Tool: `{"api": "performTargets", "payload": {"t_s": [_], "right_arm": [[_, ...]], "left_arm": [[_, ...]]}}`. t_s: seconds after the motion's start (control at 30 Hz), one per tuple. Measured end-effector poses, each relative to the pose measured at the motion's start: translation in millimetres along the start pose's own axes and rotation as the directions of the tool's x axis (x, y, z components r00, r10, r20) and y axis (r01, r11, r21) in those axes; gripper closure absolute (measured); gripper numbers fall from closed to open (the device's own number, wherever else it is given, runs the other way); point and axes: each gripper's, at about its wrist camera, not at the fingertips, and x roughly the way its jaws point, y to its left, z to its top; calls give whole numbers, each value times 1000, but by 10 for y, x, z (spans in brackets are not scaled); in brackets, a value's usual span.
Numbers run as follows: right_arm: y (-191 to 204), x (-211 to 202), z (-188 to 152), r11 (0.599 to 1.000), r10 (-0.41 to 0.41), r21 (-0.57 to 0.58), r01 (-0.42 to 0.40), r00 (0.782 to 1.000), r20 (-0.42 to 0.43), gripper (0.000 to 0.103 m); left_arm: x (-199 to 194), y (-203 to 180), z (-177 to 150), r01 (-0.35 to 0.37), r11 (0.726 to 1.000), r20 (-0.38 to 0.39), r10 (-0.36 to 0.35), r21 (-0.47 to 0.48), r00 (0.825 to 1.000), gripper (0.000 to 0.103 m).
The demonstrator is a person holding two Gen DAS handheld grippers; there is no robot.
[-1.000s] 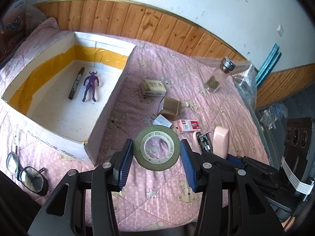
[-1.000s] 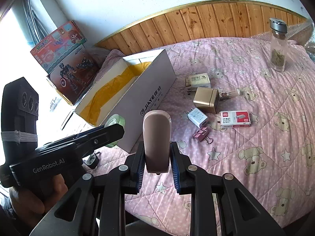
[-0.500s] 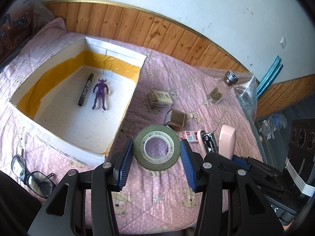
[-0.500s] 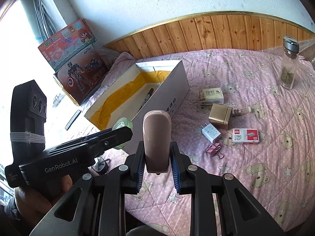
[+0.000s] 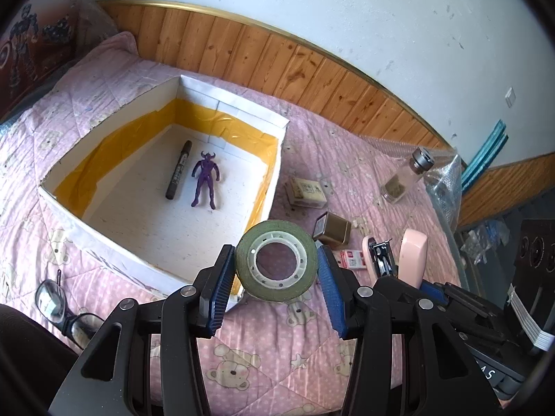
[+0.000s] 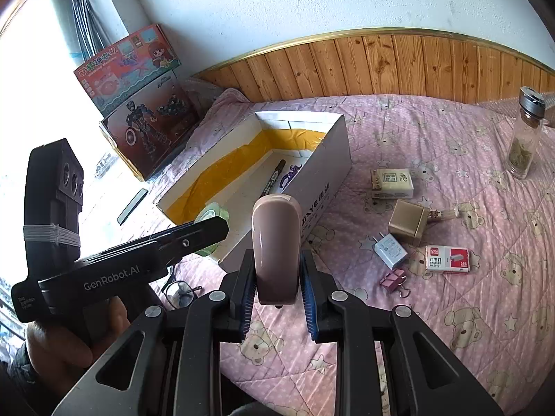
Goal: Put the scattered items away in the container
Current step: 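Lower the tape roll and stapler into the box with both tools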
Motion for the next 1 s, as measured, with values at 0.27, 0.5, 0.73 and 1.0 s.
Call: {"api": "performTargets", "payload": {"t_s": [0.27, 0.5, 0.73, 1.0], "right_arm": [[138, 108, 136, 999, 6, -32, -6, 1000, -6, 77], [263, 235, 215, 998, 11, -58, -12, 1000, -19, 77], [351, 340, 310, 997, 14, -78, -16, 1000, -24, 77], [429, 471, 438, 995, 19, -96, -22, 999, -30, 78]], "left_arm": [[-32, 187, 113, -16, 1000, 12, 17, -27, 1000, 54], [-53, 350, 191, -25, 998, 20, 26, -52, 999, 54], [-54, 498, 291, -37, 997, 28, 38, -65, 999, 54], [-27, 682, 373, -54, 995, 27, 56, -83, 998, 54]]}}
